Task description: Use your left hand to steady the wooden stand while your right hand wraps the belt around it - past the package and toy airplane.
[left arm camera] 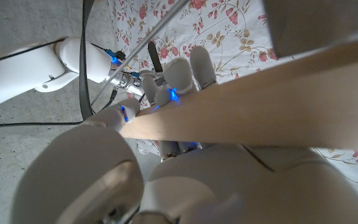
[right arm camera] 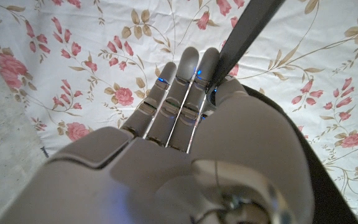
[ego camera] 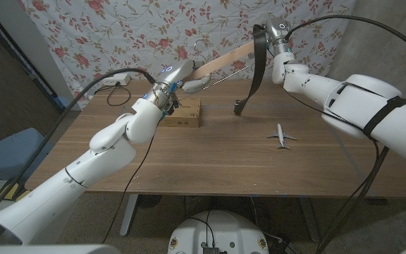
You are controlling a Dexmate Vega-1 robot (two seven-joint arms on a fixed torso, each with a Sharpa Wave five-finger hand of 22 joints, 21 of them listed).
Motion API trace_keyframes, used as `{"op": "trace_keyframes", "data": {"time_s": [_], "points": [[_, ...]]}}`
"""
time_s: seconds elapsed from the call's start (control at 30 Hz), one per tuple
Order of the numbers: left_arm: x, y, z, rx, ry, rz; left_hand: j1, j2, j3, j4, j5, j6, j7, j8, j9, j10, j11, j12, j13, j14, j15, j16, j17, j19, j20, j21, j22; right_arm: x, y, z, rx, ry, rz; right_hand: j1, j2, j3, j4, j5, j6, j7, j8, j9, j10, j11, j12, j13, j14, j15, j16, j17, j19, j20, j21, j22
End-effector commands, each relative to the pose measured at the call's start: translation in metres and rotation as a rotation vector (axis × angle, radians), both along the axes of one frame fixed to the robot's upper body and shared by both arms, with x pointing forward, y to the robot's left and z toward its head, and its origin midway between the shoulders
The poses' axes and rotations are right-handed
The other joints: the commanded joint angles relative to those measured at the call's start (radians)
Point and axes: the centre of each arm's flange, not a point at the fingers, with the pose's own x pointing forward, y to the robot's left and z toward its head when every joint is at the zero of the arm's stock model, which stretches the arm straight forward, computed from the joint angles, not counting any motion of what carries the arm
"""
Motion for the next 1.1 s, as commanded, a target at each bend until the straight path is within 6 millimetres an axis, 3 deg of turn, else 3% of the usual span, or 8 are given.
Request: {"op": "trace_keyframes", "data": {"time_s": [0.03, 0.4, 0.73, 0.93, 1.07, 1.1], "points": [[0.004, -0.005, -0.004, -0.083, -0.093, -0.061, -0.006, 0.003, 0.025, 0.018, 0.002, -0.002, -0.007, 0.013, 0.004, 0.001, -0.006, 0.188, 0.067, 0.005, 0.001, 0.002, 0.005, -0.002, -0.051, 0.007, -0.003, -0.023, 0.016, -0.017, -0.055, -0.154, -0.020, 0.009, 0.007, -0.002, -0.002, 0.008, 0.156, -0.039, 0.005, 0.003, 0.006, 0.001, 0.005, 0.005, 0.014, -0.094, -0.004, 0.005, -0.005, -0.077, 0.009, -0.001], [0.011, -0.008, -0.004, -0.123, -0.056, -0.157, -0.007, 0.005, 0.026, 0.018, 0.000, 0.002, -0.004, 0.015, -0.002, 0.001, -0.006, 0.188, 0.067, 0.004, 0.001, 0.002, 0.010, -0.005, -0.054, 0.014, -0.003, -0.027, 0.032, -0.030, -0.309, -0.193, -0.140, 0.013, 0.003, -0.011, -0.003, 0.010, 0.160, -0.042, 0.003, 0.009, 0.009, 0.002, 0.011, 0.013, 0.022, -0.093, -0.015, 0.008, -0.007, -0.078, 0.017, -0.005], [0.010, -0.008, -0.002, -0.140, -0.042, -0.193, -0.007, 0.006, 0.027, 0.017, -0.003, 0.006, -0.004, 0.022, -0.005, 0.003, -0.005, 0.189, 0.067, 0.005, 0.000, 0.000, 0.009, -0.005, -0.055, 0.020, -0.008, -0.027, 0.042, -0.051, -0.449, -0.134, -0.113, 0.016, -0.001, -0.020, -0.003, 0.013, 0.162, -0.050, 0.000, 0.013, 0.009, -0.002, 0.015, 0.021, 0.023, -0.094, -0.026, 0.013, -0.012, -0.089, 0.022, -0.009], [0.005, -0.007, 0.006, -0.102, 0.011, -0.172, -0.007, 0.006, 0.028, 0.017, -0.004, 0.009, -0.003, 0.024, -0.007, 0.001, -0.008, 0.188, 0.067, 0.009, -0.001, 0.005, 0.015, -0.006, -0.056, 0.022, -0.009, -0.018, 0.037, -0.075, -0.455, -0.017, -0.095, 0.017, -0.001, -0.026, -0.001, 0.016, 0.162, -0.056, -0.002, 0.016, 0.007, -0.003, 0.014, 0.022, 0.021, -0.095, -0.034, 0.015, -0.016, -0.093, 0.025, -0.011], [0.004, -0.003, 0.017, -0.055, 0.092, -0.117, -0.007, 0.007, 0.029, 0.017, -0.005, 0.005, -0.002, 0.027, -0.003, 0.003, -0.007, 0.189, 0.067, 0.004, 0.000, 0.000, 0.011, -0.007, -0.056, 0.024, -0.010, -0.008, 0.025, -0.109, -0.406, 0.096, -0.085, 0.017, -0.001, -0.029, -0.001, 0.017, 0.162, -0.060, -0.003, 0.018, 0.005, -0.004, 0.014, 0.023, 0.021, -0.095, -0.038, 0.016, -0.018, -0.094, 0.027, -0.013], [0.004, -0.003, 0.017, -0.054, 0.094, -0.116, -0.007, 0.007, 0.029, 0.017, -0.006, 0.006, -0.002, 0.027, -0.005, 0.003, -0.005, 0.189, 0.067, 0.007, 0.000, 0.003, 0.014, -0.007, -0.056, 0.025, -0.010, -0.008, 0.025, -0.109, -0.405, 0.097, -0.086, 0.017, -0.001, -0.029, 0.000, 0.017, 0.162, -0.059, -0.003, 0.018, 0.005, -0.004, 0.014, 0.023, 0.021, -0.095, -0.039, 0.016, -0.018, -0.094, 0.027, -0.013]]}}
